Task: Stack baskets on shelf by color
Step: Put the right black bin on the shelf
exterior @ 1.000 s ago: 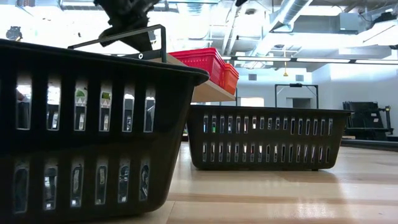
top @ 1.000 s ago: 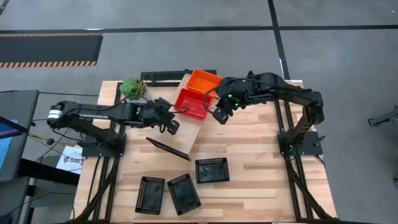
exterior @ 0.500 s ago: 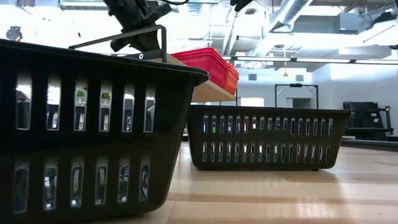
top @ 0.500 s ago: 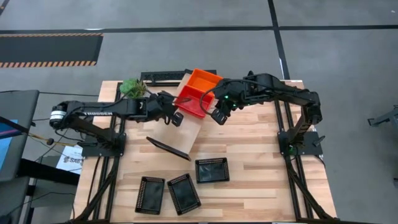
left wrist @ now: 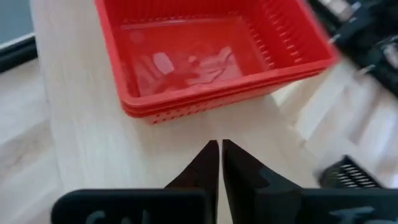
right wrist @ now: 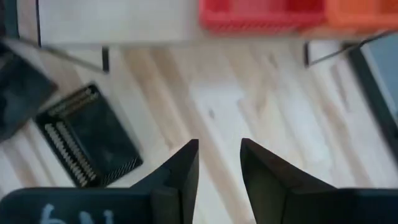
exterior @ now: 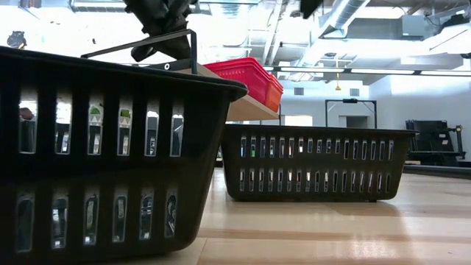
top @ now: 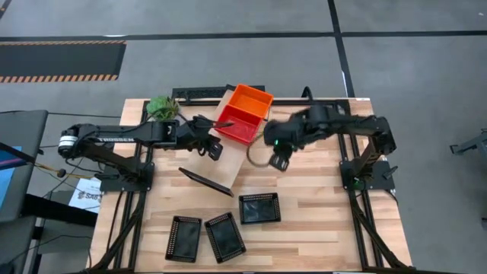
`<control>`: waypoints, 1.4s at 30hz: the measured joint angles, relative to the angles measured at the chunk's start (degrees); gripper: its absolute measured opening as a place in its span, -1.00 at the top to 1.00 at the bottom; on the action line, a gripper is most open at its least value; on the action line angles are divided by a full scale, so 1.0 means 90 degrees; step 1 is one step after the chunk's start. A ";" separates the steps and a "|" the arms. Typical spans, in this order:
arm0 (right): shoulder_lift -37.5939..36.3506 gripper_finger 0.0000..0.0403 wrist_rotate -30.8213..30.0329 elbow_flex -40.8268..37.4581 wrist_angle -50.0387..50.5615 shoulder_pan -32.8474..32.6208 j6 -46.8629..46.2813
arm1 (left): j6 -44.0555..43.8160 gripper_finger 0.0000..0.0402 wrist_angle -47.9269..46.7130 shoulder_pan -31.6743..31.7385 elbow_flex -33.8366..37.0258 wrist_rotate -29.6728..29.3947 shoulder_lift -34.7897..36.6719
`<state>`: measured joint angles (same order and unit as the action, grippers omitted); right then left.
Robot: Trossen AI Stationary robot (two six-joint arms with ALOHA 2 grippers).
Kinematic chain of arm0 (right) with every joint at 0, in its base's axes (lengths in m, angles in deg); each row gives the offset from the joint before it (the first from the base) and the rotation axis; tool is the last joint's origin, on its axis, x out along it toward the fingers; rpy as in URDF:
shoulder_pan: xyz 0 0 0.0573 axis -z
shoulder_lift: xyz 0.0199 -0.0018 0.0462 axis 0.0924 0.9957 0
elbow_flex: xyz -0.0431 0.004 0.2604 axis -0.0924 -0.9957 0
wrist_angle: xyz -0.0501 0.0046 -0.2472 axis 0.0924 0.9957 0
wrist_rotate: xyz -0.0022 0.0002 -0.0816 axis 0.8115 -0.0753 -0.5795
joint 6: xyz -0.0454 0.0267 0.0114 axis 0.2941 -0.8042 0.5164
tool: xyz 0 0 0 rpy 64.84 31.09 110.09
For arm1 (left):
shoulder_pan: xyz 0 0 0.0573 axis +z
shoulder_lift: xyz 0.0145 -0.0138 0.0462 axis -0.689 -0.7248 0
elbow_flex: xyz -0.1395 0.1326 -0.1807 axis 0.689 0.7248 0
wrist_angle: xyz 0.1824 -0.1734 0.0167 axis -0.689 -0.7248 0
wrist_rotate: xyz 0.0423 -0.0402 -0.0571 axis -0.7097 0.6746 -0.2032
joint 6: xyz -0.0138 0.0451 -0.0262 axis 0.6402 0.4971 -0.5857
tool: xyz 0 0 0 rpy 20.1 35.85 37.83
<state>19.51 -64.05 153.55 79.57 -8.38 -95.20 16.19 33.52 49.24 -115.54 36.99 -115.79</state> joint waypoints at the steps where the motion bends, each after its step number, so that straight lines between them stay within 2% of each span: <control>1: -0.0001 0.28 0.0053 -0.0150 0.0018 -0.0103 -0.0116 | -0.0052 0.93 -0.0023 -0.0033 0.0000 -0.0014 0.0075; 7: 0.0003 0.04 0.0238 -0.1430 -0.0216 -0.0664 -0.0598 | -0.0413 0.56 -0.0059 -0.0303 -0.0002 -0.0016 0.0703; 11: 0.0008 -0.12 0.0396 -0.2450 -0.1253 -0.0910 -0.0571 | -0.0880 0.27 -0.0049 -0.0558 -0.0002 0.0252 0.1166; 14: 0.0008 -0.18 0.1059 -0.3049 -0.2315 -0.0961 -0.0055 | -0.1236 0.11 -0.0040 -0.0766 -0.0002 0.0448 0.1459; 16: 0.0008 -0.19 0.1565 -0.3415 -0.3081 -0.0947 0.0437 | -0.1420 0.04 -0.0046 -0.0949 -0.0002 0.0451 0.1619; 19: 0.0008 -0.19 0.1913 -0.3888 -0.4086 -0.0857 0.1113 | -0.1587 -0.01 -0.0041 -0.1214 -0.0002 0.0375 0.1803; 23: 0.0017 -0.19 0.2066 -0.4241 -0.4413 -0.0746 0.1387 | -0.1862 -0.02 -0.0053 -0.1560 -0.0002 0.0087 0.1886; 26: 0.0049 -0.19 0.2127 -0.4483 -0.4297 -0.0777 0.0718 | -0.2085 -0.02 -0.0104 -0.1805 -0.0002 -0.0096 0.1873; 30: 0.0046 -0.19 0.2039 -0.4761 -0.3773 -0.1004 -0.1342 | -0.2407 -0.02 -0.0125 -0.2087 -0.0005 -0.0343 0.1782; 32: 0.0042 -0.19 0.1987 -0.4926 -0.3803 -0.1195 -0.2017 | -0.2511 -0.02 -0.0088 -0.2190 -0.0010 -0.0530 0.1730; 37: 0.0052 -0.19 0.1970 -0.5172 -0.4633 -0.1639 -0.2829 | -0.2670 -0.02 -0.0113 -0.2287 -0.0007 -0.0794 0.1679; 42: 0.0054 -0.19 0.1823 -0.5534 -0.5189 -0.1785 -0.3734 | -0.2849 -0.02 -0.0193 -0.2285 -0.0007 -0.0914 0.1677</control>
<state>20.00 -47.64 103.75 32.86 -24.44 -128.80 -9.46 31.77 28.67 -115.61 28.76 -100.70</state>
